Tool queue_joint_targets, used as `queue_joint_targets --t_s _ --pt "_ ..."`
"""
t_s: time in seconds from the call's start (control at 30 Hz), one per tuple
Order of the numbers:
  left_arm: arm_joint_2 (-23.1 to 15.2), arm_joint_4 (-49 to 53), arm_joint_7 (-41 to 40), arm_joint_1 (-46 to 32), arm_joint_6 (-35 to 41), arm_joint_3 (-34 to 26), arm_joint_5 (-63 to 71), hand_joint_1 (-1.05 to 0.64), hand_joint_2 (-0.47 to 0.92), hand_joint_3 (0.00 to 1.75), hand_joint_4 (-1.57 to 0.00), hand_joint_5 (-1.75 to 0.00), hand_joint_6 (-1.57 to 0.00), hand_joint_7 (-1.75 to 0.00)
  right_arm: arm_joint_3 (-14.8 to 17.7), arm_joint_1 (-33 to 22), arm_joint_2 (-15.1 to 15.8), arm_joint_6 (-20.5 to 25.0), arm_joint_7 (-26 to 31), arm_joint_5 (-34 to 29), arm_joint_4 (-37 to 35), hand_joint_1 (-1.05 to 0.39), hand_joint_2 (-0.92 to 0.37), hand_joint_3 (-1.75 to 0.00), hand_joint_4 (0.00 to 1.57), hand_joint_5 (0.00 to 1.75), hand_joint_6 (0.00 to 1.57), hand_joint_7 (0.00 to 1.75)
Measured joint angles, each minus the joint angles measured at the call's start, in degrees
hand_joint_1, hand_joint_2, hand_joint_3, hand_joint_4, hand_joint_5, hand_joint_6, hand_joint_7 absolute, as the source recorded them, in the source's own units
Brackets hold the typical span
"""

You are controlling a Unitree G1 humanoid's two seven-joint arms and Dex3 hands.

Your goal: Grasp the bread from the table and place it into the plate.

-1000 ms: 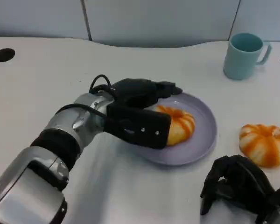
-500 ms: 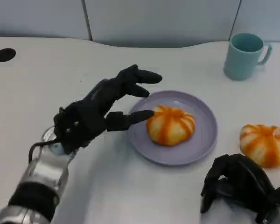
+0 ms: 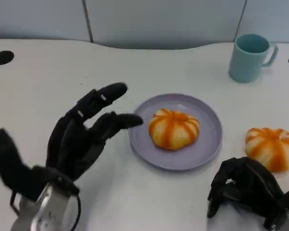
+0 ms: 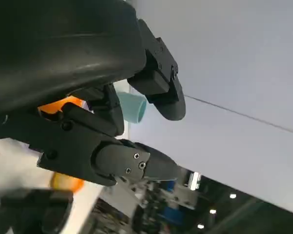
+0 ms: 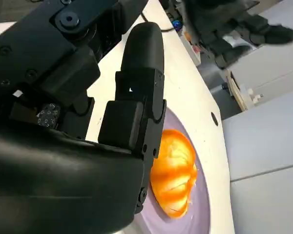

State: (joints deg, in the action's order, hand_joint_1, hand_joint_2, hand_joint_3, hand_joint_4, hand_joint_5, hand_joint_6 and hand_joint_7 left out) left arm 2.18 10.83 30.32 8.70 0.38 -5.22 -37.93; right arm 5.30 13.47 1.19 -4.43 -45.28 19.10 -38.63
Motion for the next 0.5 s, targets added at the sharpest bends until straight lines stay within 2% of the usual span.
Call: queue_joint_targets --t_s 0.03,0.2,0.27,0.4,0.5 --pt "0.31 -2.03 0.70 -2.95 1.79 -0.60 -2.15 -0.64 0.92 0.45 -0.55 -1.28 -0.60 -0.70 0.00 -0.06 0.01 -0.16 -0.01 0.00 -0.03 -1.05 -0.53 -0.01 1.57 0.61 1.57 0.40" --pt "1.44 -8.13 1.30 -15.08 8.88 -2.65 -8.14 -0.62 0.92 0.48 -0.52 -1.50 -0.54 -0.99 -0.22 -0.19 0.06 -0.83 0.17 -0.60 -0.11 -1.05 -0.54 -0.01 1.57 0.61 1.57 0.40" --pt "1.67 -9.60 1.55 -17.12 8.78 -3.23 -7.93 -0.59 0.92 0.45 -0.59 -1.68 -0.55 -1.33 -0.41 -0.20 0.02 -0.90 0.19 -0.91 -0.12 -1.05 -0.55 -0.01 1.57 0.61 1.57 0.40" --pt "2.57 -11.47 1.58 -19.59 6.69 -3.33 -6.16 -0.54 0.92 0.38 -0.67 -1.74 -0.47 -1.65 -0.63 -0.28 0.05 -1.52 0.24 -1.39 -0.13 -1.05 -0.55 -0.02 1.57 0.61 1.57 0.40" --pt "2.95 -11.71 0.95 -21.40 3.88 -3.23 -2.21 -0.52 0.92 0.36 -0.70 -1.75 -0.43 -1.74 -0.72 -0.39 0.11 -1.67 0.25 -1.53 -0.04 -1.05 -0.56 -0.01 1.57 0.61 1.57 0.40"
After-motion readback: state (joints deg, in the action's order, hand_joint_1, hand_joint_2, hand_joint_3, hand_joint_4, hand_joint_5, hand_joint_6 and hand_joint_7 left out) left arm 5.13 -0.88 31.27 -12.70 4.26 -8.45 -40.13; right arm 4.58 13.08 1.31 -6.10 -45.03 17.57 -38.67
